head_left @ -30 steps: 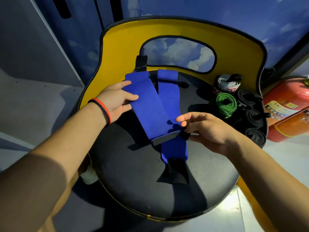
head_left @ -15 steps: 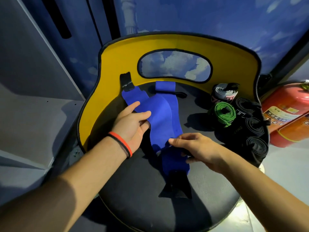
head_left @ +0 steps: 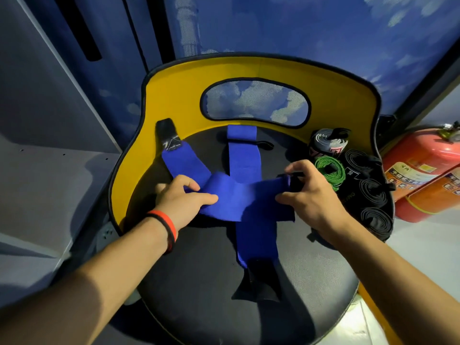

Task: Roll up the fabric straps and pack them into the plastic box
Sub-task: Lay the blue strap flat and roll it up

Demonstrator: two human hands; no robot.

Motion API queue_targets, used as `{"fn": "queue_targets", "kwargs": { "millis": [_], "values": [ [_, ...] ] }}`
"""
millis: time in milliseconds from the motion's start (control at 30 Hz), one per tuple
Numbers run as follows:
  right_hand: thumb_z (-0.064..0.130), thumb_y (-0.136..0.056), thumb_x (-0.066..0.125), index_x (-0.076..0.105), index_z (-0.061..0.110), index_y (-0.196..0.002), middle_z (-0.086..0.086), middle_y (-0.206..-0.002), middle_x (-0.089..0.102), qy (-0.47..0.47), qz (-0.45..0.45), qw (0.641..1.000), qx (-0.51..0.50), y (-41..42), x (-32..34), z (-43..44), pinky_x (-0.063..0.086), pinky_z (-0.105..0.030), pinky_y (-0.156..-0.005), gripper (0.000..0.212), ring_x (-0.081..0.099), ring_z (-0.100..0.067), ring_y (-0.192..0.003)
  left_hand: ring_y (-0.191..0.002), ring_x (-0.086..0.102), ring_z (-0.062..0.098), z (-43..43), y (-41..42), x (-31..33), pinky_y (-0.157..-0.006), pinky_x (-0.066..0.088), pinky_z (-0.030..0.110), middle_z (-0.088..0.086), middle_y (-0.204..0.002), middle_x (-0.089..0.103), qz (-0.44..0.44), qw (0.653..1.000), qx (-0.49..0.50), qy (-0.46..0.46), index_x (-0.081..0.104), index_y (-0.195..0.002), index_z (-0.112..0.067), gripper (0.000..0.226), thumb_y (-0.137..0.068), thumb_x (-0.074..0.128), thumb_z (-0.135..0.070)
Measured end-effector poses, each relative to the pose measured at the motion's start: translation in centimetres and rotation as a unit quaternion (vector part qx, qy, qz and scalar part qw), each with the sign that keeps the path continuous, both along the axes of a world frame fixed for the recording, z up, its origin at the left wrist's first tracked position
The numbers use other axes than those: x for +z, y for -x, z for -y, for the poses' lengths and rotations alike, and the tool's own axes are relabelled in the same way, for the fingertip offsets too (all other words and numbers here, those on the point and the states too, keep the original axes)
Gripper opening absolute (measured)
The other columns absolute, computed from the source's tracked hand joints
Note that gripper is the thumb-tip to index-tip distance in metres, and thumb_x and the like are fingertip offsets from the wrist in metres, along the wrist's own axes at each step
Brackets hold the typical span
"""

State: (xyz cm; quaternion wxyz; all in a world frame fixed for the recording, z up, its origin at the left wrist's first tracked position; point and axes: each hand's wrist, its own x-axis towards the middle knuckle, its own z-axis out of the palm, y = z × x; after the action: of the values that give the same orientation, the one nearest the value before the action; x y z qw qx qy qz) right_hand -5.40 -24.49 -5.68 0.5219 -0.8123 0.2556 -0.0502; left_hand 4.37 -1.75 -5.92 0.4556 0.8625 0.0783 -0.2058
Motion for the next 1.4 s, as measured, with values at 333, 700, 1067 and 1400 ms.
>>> {"fn": "queue_targets", "kwargs": {
  "millis": [333,700,1067,1400],
  "values": [
    [0.009,-0.079,0.083,0.079,0.013,-0.081,-0.011,-0.081,0.074,-0.156,0.070,0.979,0.108,-2.2,0.7,-0.9,0.052,-0.036,-0.071,0.006,0.067,-0.021,-0.073,-0.111,0.059,-0.005,1.4,0.8,1.1,-0.103,0.050,0.029,-0.018,-0.113,0.066,0.130,0.925,-0.355,0.040,0.052,-0.137,-0.036,0.065,-0.079,0.083,-0.033],
    [0.047,-0.096,0.063,0.065,-0.005,-0.081,-0.012,-0.068,0.061,-0.085,0.080,0.992,0.051,-4.8,0.0,-3.5,0.043,-0.030,-0.058,0.055,0.053,-0.019,-0.062,-0.054,0.028,0.013,2.1,-1.5,1.1,-0.049,0.022,0.024,-0.003,-0.058,0.029,0.214,0.937,-0.277,-0.021,0.036,-0.062,-0.016,0.053,-0.089,0.071,-0.047],
    [0.026,-0.095,0.060,0.071,0.015,-0.094,-0.006,-0.092,0.070,0.357,0.057,0.926,0.104,-12.9,-2.8,-2.7,0.054,-0.044,-0.071,0.016,0.064,-0.028,-0.088,-0.107,0.066,0.019,1.0,-5.6,1.8,-0.103,0.051,0.038,-0.008,-0.102,0.073,0.088,0.984,-0.082,0.132,0.076,-0.110,-0.024,0.029,-0.083,0.082,-0.030],
    [0.038,-0.100,0.054,0.032,0.027,-0.156,-0.009,-0.156,0.040,0.493,-0.084,0.849,0.172,-20.9,-5.7,0.1,0.018,-0.051,-0.121,0.062,0.032,-0.030,-0.146,-0.098,0.070,0.033,0.8,-7.0,2.2,-0.092,0.056,0.052,0.010,-0.093,0.075,0.067,0.988,-0.027,0.139,0.069,-0.056,-0.046,0.016,-0.067,0.081,-0.046]
  ]
}}
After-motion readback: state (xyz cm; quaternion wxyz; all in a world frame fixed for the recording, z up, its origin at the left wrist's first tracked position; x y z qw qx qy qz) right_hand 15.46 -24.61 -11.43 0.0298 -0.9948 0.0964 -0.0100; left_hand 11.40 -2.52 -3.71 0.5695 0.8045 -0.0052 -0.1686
